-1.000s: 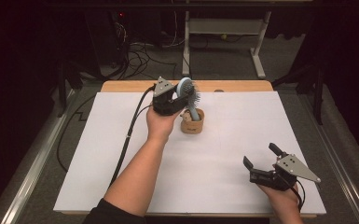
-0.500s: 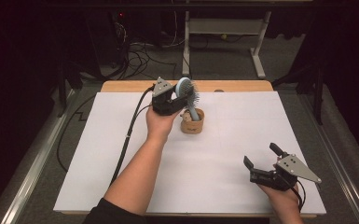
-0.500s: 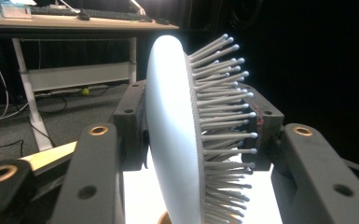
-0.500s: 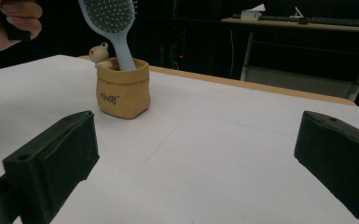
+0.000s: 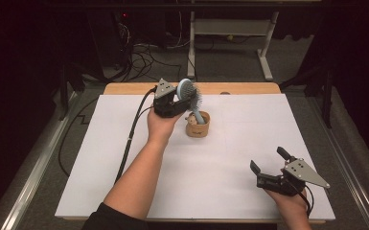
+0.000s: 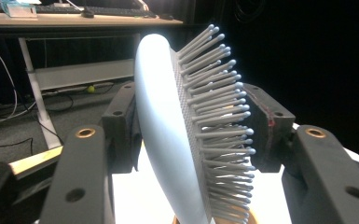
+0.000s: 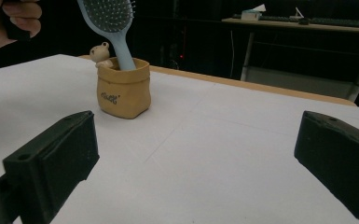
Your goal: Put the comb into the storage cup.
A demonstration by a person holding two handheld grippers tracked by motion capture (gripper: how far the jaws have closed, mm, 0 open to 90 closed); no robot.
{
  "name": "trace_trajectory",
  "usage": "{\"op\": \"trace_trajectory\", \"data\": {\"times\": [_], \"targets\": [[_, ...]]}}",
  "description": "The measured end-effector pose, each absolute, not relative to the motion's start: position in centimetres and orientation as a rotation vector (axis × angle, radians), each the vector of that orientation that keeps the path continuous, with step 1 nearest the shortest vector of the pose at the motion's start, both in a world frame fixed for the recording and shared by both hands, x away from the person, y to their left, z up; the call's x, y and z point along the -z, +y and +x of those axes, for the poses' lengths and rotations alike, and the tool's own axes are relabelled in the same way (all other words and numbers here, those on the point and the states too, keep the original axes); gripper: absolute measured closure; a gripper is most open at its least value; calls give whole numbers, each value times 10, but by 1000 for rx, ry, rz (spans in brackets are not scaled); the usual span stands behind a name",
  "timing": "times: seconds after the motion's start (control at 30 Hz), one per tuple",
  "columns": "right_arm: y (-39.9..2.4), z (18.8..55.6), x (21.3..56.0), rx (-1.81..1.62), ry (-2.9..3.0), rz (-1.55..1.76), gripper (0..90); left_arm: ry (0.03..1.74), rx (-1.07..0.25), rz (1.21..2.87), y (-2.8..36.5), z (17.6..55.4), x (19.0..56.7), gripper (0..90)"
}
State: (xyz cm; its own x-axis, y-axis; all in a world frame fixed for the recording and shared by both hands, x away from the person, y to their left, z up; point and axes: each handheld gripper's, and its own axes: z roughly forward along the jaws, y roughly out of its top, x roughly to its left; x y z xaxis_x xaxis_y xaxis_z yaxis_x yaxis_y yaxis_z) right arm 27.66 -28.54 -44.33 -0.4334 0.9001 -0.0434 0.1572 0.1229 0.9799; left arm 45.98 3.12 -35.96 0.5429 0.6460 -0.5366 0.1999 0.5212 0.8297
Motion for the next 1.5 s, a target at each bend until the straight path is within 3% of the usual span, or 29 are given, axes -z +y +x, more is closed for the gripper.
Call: {"op": "trace_trajectory", "data": {"times": [0.27,0.6,1.23,1.5], "targets": [[-284,277,444,-1356,1721,1030,1,1012,-346,1041,34,462,362,398],[-284,277,444,-1347,1724,1033,1,1036,-320,1034,36,465,363,223],[-283,277,444,-1336,1728,1030,1,1003,-348,1092,41,464,367,31],[-283,277,444,-1337,1725,1031,1,1015,-334,1087,46,464,366,10]]}}
